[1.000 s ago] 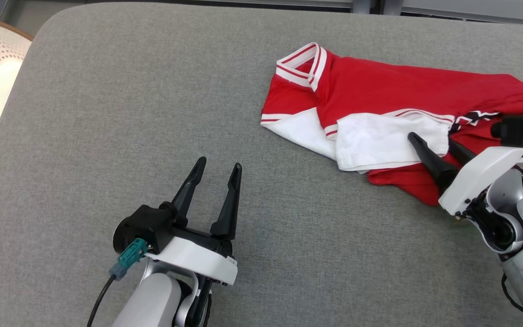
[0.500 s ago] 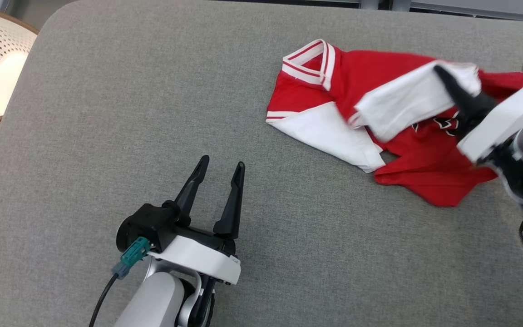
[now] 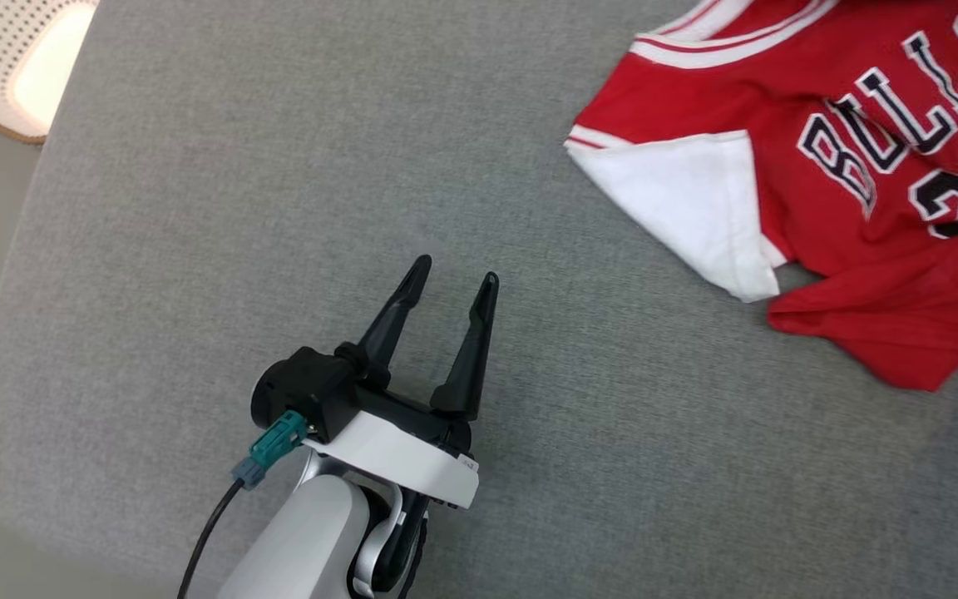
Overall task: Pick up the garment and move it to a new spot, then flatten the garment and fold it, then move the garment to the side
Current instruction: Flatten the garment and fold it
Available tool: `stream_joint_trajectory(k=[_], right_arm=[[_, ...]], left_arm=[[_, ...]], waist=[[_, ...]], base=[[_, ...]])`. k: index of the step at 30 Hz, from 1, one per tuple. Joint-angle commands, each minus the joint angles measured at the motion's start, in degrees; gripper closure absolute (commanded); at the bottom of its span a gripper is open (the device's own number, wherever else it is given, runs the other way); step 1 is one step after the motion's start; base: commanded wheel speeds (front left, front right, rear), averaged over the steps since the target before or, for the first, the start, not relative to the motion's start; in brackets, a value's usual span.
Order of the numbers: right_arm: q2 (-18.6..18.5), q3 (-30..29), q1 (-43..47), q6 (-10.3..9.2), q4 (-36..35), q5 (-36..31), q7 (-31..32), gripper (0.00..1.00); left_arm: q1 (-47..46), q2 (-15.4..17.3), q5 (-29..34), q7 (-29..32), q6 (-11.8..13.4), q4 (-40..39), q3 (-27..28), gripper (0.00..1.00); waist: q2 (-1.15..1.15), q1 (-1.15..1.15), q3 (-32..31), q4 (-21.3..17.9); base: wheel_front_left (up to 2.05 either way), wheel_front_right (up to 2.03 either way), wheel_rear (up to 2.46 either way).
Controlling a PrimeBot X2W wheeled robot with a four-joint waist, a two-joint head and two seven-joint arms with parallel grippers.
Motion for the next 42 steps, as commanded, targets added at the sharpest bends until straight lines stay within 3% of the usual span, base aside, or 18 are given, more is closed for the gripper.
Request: stream_joint_trajectory(k=[1,3,6,14,16,17,18,24,26,30,36,42], right_arm=[[0.04,0.08,0.04,0.0,0.96,-0.95,-0.47,0.0],[-1.59,-0.42,-3.13,0.0,9.69,-8.56,-2.25,0.0],[0.53,-0.01,-5.96,0.0,17.16,-14.4,-2.41,0.0],[4.56,0.49,-2.9,-0.01,19.56,-18.08,-10.04,0.0],[5.66,1.91,-0.8,-0.01,17.56,-17.47,-12.69,0.0],[7.48,6.65,5.64,-0.01,11.22,-15.23,-17.69,0.0],[7.58,8.27,7.58,-0.01,9.15,-14.62,-18.97,0.0],[6.53,13.41,20.28,-0.01,-2.38,-9.07,-24.62,0.0],[5.7,13.64,24.77,-0.01,-5.85,-9.98,-25.79,0.0],[6.12,8.77,37.02,-0.05,-16.03,-13.26,-26.46,0.0],[10.01,0.87,51.6,-0.01,-27.85,-22.79,-26.45,0.0],[14.5,-3.48,59.15,-0.01,-33.18,-27.42,-26.38,0.0]], left_arm=[[-0.86,0.23,-0.08,-0.07,0.26,-0.01,0.04,0.0],[-0.95,0.19,-0.3,-0.07,0.52,0.01,-0.22,0.0],[-1.02,0.21,-0.35,-0.08,0.61,0.28,-0.26,0.0],[-0.62,0.28,1.26,-0.07,0.6,0.93,2.06,0.0],[-0.03,0.2,2.03,-0.07,0.4,1.15,2.9,0.0],[1.49,0.26,3.6,-0.07,-0.08,1.72,5.37,0.0],[1.95,0.24,3.97,-0.07,-0.24,1.83,6.01,0.0],[4.95,0.24,5.88,-0.07,-0.88,1.76,10.17,0.0],[5.95,0.23,6.2,-0.07,-1.12,1.78,11.28,0.0],[7.99,0.23,6.64,-0.07,-1.7,1.6,12.29,0.0],[9.9,0.24,6.92,-0.07,-2.06,1.65,13.02,0.0],[11.05,0.24,7.15,-0.07,-2.12,1.43,13.0,0.0]], waist=[[0.0,0.0,0.9,1.0],[0.0,0.0,0.94,1.21],[0.0,0.0,0.67,1.08],[0.0,0.0,-2.85,-2.27],[0.0,0.0,-4.25,-3.64],[0.0,0.0,-7.69,-6.61],[0.0,0.0,-8.62,-7.37],[0.0,0.0,-13.51,-11.56],[0.0,0.0,-14.78,-12.71],[0.0,0.0,-17.0,-14.59],[0.0,0.0,-18.75,-15.77],[0.0,0.0,-19.42,-16.19]], base=[[0.0,0.0,0.0],[0.0,0.0,0.0],[0.0,0.0,0.0],[0.0,0.0,0.0],[0.0,0.0,0.0],[0.0,0.0,0.0],[0.0,0.0,0.0],[0.0,0.0,0.0],[0.0,0.0,0.0],[0.0,0.0,0.0],[0.0,0.0,0.0],[0.0,0.0,0.0]])
